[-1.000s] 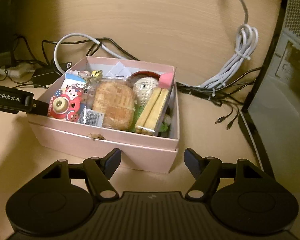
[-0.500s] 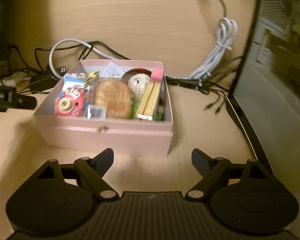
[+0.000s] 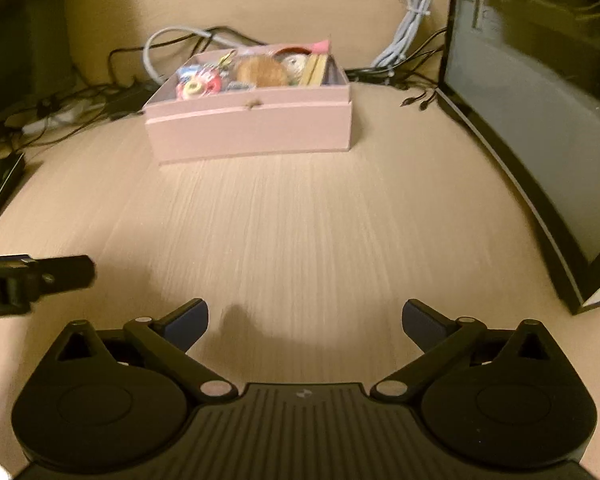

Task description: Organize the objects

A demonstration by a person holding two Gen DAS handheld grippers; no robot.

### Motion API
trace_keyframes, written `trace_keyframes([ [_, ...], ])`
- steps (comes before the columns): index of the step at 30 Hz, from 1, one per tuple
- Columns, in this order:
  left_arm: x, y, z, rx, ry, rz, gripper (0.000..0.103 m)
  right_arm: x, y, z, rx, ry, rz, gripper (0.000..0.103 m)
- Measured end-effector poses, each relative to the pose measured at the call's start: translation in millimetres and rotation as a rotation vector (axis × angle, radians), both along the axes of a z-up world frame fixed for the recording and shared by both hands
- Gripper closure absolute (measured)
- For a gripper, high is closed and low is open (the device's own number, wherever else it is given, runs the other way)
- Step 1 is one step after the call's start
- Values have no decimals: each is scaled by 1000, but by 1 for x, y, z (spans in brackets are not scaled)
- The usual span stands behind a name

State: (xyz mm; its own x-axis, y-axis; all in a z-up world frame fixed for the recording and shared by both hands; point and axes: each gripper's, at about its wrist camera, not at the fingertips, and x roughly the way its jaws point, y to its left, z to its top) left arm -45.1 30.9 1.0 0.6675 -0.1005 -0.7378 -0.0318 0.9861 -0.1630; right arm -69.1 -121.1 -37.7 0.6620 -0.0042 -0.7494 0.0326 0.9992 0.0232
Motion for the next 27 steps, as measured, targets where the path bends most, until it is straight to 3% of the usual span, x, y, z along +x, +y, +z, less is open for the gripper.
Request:
trace_keyframes([
  [7,13,-27,-15,176,-79,-8,2,1,-9,-13,-16,4,48,0],
  [16,31,-36,-23,187,-128,97,2,35,-13,-17,-17,-60,70,0],
  [22,36,-38,-24,189,-134,94,2,46,-20,-24,-15,-148,80,0],
  [27,37,-38,-24,188,-136,94,2,48,-21,-25,-15,-153,70,0],
])
